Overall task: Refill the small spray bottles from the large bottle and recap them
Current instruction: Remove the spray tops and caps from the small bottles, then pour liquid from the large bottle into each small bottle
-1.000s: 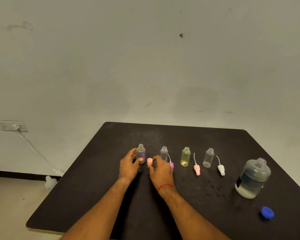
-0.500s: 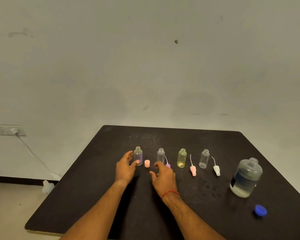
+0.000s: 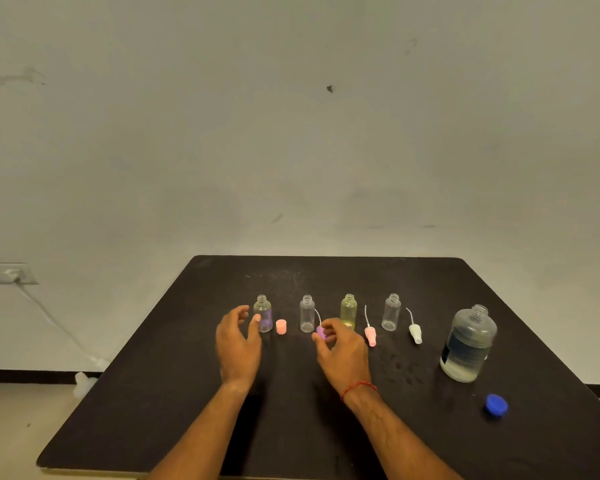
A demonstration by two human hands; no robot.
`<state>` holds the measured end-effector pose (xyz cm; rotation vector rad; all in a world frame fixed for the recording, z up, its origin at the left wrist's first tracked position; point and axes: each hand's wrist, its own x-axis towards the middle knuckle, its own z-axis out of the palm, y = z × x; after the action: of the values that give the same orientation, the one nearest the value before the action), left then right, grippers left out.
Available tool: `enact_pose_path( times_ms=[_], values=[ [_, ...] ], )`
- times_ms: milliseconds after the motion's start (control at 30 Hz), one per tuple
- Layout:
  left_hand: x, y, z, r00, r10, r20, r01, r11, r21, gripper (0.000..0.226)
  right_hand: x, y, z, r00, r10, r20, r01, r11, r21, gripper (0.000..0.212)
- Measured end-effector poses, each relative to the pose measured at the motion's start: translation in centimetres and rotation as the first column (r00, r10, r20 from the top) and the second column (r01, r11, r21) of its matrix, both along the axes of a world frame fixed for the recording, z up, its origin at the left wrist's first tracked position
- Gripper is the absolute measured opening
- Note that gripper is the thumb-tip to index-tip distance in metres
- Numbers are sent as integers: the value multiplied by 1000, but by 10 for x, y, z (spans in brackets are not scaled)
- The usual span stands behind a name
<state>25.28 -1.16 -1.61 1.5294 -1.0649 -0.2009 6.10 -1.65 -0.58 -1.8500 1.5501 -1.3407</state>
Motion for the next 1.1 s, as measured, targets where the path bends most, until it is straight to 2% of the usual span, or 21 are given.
enact_pose_path(
  times_ms=[167,500,667,833,967,1100],
  values=[
    [-39,12,13,996,-93,14,94,989,-116,8,-31,0,0,996,-65,60,65,998,6,16],
    [-139,8,18,920,-386,-62,381,921,-88,14,-105,21,11,978,-132,163,143,988,-61,12],
    [-183,-2,14,870,-479,-119,483,876,3,25,-145,34,16,948,-231,218,260,958,-118,14],
    [-217,-22,9,850,-500,-165,519,848,105,53,-177,42,22,898,-357,257,412,887,-208,20],
    [-232,-38,6,875,-464,-140,483,857,178,72,-193,41,23,857,-434,277,486,859,-160,36],
    [-243,-54,9,889,-445,-110,458,855,242,79,-206,34,20,840,-491,229,520,850,-83,61]
  ],
)
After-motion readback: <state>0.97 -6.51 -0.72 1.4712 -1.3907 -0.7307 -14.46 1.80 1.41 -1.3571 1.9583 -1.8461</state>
